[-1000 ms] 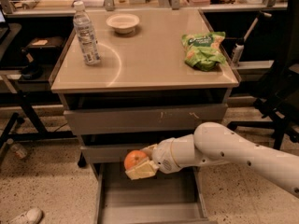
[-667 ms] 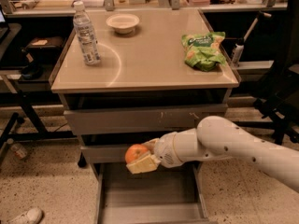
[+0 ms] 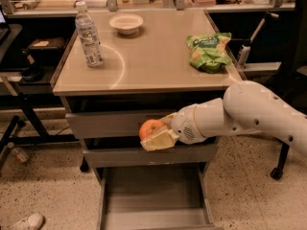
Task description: Pick orange from bottom drawer and place on counter
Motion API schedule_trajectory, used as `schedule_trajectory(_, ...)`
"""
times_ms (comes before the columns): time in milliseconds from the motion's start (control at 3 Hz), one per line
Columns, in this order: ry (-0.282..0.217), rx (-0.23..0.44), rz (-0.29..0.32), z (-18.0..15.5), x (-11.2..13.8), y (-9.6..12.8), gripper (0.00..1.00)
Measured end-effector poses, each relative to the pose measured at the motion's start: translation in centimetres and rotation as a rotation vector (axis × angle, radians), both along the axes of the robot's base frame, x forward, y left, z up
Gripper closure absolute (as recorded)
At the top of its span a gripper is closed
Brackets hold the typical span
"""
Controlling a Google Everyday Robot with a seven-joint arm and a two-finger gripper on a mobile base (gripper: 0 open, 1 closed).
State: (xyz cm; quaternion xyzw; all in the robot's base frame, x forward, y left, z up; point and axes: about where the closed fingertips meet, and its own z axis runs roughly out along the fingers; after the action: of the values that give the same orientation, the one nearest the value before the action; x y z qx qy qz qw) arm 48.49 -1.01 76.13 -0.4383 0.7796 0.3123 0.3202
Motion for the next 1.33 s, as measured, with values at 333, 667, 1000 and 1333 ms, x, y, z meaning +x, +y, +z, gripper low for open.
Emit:
schedule_trajectory(333, 0.0, 0.0, 0.0, 0.0, 0.0, 0.0, 1.0)
schedule_trajectory(667, 0.0, 0.018, 0.004, 0.4, 0.8, -0.3, 1.0)
schedule_trajectory(1000, -0.008, 0.013, 0.0, 1.8, 3.0, -1.5, 1.0)
schedule_trajectory(1333, -0.011, 0.017, -0.016, 3.0, 6.1, -2.9, 1.0)
